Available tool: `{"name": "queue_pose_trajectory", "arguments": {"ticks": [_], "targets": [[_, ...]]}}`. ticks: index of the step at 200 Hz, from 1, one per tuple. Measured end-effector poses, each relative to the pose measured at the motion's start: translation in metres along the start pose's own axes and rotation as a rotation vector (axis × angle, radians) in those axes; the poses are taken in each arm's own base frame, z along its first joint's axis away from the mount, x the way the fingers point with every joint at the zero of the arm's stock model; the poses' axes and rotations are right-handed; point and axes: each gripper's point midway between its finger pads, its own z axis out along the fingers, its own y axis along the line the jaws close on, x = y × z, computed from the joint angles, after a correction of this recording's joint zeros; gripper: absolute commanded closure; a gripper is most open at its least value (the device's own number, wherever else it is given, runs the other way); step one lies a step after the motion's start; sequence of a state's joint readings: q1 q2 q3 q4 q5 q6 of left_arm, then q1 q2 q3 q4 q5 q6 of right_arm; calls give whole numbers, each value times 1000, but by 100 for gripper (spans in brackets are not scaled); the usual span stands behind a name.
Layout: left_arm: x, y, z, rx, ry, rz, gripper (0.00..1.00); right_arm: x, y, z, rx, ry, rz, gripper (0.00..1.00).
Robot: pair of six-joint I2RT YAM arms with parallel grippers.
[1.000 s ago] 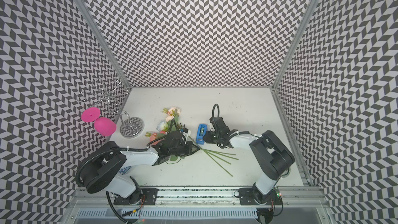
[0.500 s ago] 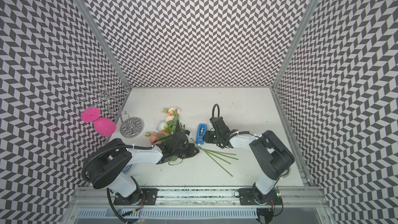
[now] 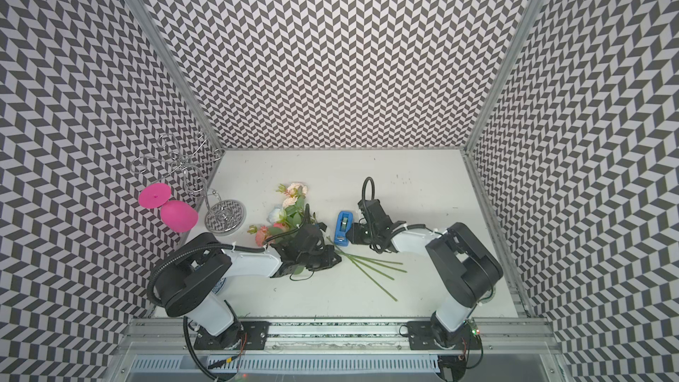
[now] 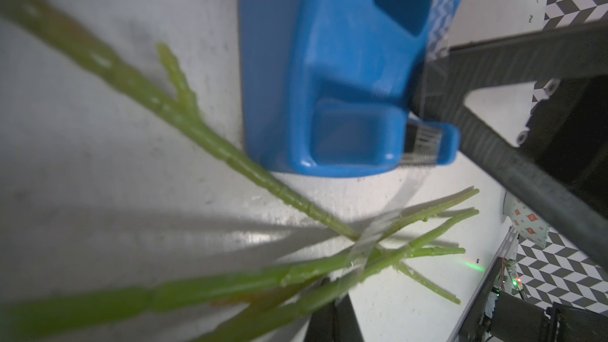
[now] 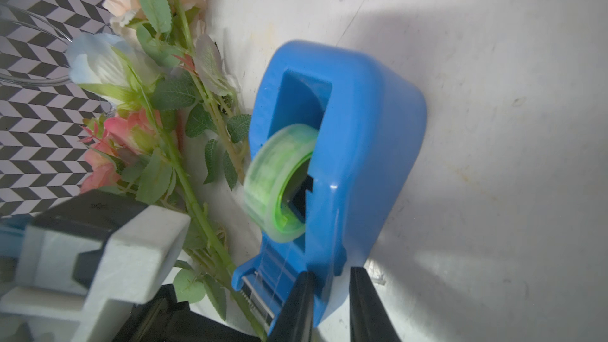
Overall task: Wrap bouquets with tape
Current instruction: Stick the tape to the bouquet.
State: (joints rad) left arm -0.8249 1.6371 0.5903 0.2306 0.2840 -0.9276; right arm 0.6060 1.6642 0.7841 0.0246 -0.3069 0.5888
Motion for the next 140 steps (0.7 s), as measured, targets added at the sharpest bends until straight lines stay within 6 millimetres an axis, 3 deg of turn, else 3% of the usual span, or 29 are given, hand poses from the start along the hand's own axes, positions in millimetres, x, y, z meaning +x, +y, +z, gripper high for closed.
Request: {"name": "queue_pose_trajectory", "arguments": {"ticks": [14, 69, 92, 98, 102, 107, 130, 140], "targets": [[0, 0, -1, -3, -1, 1, 100, -2, 2, -4, -1, -8, -26, 72], [6, -1, -8, -3, -5, 10, 83, -23, 19, -24, -2, -68, -149, 63], [9, -4, -18, 9, -19, 23, 67, -29, 21, -38, 14, -110, -217, 56], [8, -7, -22, 19, -27, 29, 62, -31, 22, -42, 18, -126, -234, 52], [7, -9, -24, 26, -33, 24, 60, -33, 23, -46, 20, -139, -250, 41], [6, -13, -28, 39, -43, 34, 57, -34, 24, -51, 22, -154, -261, 37], [-5, -36, -51, 104, -103, 73, 46, -43, 31, -77, 24, -247, -322, 34], [-10, -46, -62, 131, -132, 95, 44, -46, 35, -88, 18, -291, -343, 38]]}}
